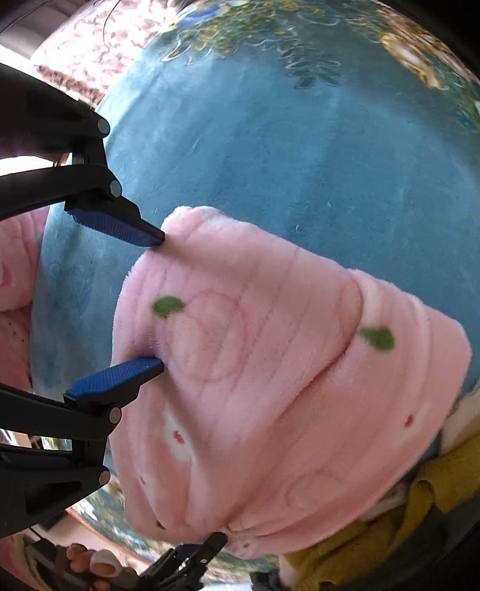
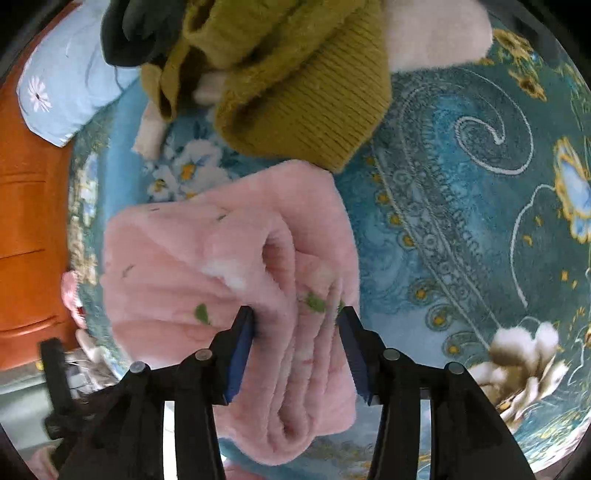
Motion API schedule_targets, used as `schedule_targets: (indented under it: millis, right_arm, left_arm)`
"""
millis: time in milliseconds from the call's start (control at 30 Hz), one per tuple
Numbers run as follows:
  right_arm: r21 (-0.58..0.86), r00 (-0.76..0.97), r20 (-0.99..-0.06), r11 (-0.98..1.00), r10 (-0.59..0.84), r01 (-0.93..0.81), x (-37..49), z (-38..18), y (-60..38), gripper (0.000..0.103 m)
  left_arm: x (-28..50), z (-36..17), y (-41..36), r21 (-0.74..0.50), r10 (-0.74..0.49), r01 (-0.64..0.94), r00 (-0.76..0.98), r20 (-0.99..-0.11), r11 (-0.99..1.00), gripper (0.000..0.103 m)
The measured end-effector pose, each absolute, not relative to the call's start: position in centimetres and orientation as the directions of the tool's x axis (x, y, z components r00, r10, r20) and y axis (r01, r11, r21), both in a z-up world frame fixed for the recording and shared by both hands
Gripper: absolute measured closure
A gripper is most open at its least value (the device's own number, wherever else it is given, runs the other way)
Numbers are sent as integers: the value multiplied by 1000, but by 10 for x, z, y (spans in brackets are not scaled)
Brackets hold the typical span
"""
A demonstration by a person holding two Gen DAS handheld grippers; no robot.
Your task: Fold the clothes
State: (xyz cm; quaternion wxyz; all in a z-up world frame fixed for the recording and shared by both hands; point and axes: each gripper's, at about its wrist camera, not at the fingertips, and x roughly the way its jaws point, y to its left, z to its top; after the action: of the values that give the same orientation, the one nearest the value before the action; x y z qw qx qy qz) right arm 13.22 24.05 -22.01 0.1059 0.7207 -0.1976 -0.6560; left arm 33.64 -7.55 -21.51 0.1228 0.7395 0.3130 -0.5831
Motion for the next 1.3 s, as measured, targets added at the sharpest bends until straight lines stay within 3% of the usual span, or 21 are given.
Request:
schedule_targets:
  millis: [133,200,400,467,767,1200,1300]
  right_arm:
    - [457,22,-886,-881,-463,-122,130,-203,246,53]
    - [472,41,-875,-869,-482,-145,131,-210,250,47]
    - [502,116,-832,-825,-543,-258,143,-246,254,33]
    - [505,109,-826,-813,-553,-291,144,-254,260,22]
    - [561,118,-776,-763,-620,-322,141,-272,264,22]
    - [548,127,-773,-755,-622,-360,148,-287,256,23]
    - [562,119,-757,-734,-642,-382,150,-285,255,35]
  left_arm:
    - [330,-195,-96,-246,339,633,28,-940,-734,37]
    - [324,-194,-106,-256,338,639,6,-941,-725,31]
    - [306,-223,-122,-262,371,639,40,-928,-723,28]
    - [301,-232,-126,-284,397,635,39,-917,-718,28]
    - [290,-237,-149,-482,569,636,-80,-818,-603,23]
    - [284,-274,-157,-448,584,711,-64,-809,-542,21]
    - [283,-268,-156,-461,586,697,-73,-807,-549,25]
